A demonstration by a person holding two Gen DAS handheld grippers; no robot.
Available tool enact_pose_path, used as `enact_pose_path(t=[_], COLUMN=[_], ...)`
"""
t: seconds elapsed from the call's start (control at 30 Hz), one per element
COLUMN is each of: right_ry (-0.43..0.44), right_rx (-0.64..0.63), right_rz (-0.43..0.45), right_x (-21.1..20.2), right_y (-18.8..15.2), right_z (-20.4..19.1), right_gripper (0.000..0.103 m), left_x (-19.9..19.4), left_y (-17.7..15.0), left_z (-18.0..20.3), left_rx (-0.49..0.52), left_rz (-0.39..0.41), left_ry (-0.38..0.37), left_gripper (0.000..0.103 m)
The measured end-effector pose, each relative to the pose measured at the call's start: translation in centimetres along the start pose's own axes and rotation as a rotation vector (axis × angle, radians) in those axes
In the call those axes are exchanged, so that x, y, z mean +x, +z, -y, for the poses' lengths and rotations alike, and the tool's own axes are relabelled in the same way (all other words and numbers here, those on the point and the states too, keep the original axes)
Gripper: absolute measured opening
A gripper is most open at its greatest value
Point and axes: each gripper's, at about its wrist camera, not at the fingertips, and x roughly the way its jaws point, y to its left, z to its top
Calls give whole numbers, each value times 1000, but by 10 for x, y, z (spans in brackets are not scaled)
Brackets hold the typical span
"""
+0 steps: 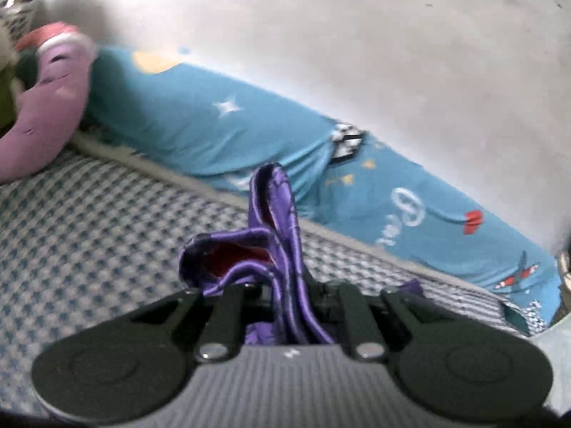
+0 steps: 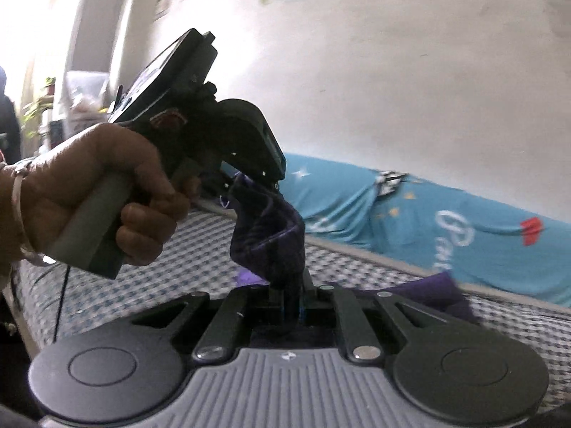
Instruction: Fold clothes
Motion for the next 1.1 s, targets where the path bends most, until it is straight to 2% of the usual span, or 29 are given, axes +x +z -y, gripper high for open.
enact_pose_path(t=[0.2,0.33,0.53,0.8,0.87,0.9,1.0,1.07,1.1], right_ry=[-89,-161,-242,-311,-339,-357,-409,-446,-491], right_rx=[41,81,191,286,299,309,338,359,382], right_rz=[20,8,-67,-219,-244,-257,-298,-325,-340], right_x=[-18,-23,-19,0,3,5,10,13,13], right_y=[-1,-8,-27,-55,-59,-61,-66,-69,-72], right_z=[48,82,128,165,173,177,189,198,203], right_gripper=[9,9,9,9,10,14,23,24,24], left_x=[19,41,90,149,156,158,160,156,153], left_y=[1,-11,-47,-85,-89,-91,-89,-84,-80], left_z=[69,111,159,183,186,187,189,191,191], left_rx=[62,98,143,189,194,192,178,162,158], left_rz=[-13,-40,-111,-206,-207,-210,-212,-198,-189], left_ry=[-62,-102,-148,-175,-179,-181,-203,-213,-219], left_gripper=[11,11,11,15,22,27,53,65,73])
